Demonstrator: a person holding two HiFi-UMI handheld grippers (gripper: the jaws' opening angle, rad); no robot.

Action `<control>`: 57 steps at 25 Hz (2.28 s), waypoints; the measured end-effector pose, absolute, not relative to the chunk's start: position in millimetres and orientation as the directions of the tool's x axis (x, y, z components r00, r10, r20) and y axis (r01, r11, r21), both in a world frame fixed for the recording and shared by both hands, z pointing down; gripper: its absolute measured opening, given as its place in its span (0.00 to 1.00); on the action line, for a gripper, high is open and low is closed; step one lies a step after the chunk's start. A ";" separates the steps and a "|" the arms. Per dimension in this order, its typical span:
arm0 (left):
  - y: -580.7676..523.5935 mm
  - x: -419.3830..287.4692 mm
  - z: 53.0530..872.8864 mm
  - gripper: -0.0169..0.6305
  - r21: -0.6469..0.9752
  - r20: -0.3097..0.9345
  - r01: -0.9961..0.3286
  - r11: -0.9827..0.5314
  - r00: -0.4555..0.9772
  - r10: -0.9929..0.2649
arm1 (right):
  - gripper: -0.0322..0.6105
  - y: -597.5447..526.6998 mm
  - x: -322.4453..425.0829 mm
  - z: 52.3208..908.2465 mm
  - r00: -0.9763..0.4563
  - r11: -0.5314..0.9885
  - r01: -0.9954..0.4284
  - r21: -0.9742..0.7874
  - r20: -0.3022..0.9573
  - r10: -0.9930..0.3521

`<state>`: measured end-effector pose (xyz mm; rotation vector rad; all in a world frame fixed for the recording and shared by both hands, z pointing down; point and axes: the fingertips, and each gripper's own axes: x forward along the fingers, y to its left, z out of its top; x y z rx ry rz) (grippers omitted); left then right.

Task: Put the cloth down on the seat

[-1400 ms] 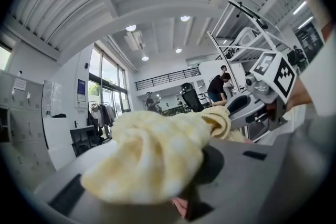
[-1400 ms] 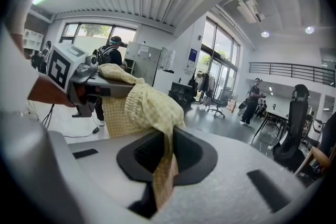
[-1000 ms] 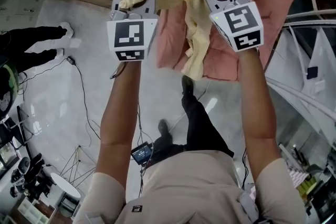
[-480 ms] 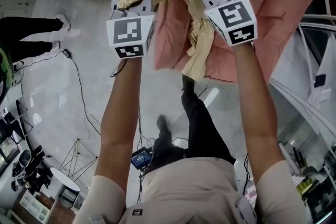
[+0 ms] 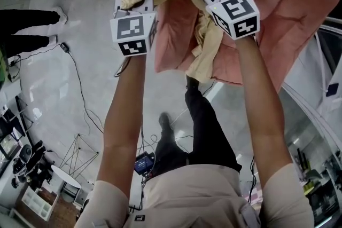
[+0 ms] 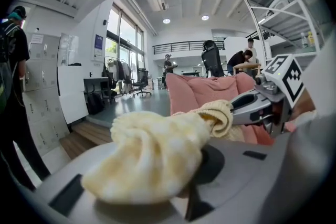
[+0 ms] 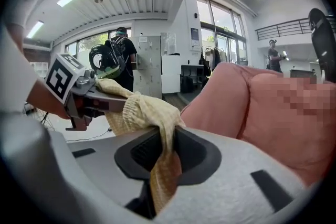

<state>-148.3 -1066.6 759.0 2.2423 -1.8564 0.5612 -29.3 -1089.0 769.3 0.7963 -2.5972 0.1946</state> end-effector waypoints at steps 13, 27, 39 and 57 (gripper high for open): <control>-1048.1 -161.0 834.5 0.11 -0.027 0.547 -0.985 -0.172 0.129 -0.827 | 0.17 -1094.1 -45.2 858.1 -0.710 0.827 -0.559 -0.059 0.549 -0.441; -982.4 -185.1 853.4 0.42 -0.010 0.584 -0.979 -0.203 0.159 -0.796 | 0.18 -1092.9 -41.3 880.2 -0.599 0.747 -0.658 -0.097 0.669 -0.440; -976.2 -177.4 734.9 0.41 -0.053 0.451 -0.974 -0.219 0.172 -0.876 | 0.35 -1042.4 -19.1 834.1 -0.559 0.766 -0.635 -0.097 0.742 -0.370; -840.4 -169.1 457.9 0.07 -0.113 0.139 -0.949 -0.293 0.277 -0.951 | 0.06 -903.2 13.5 552.0 -0.585 0.682 -0.729 0.060 0.462 -0.666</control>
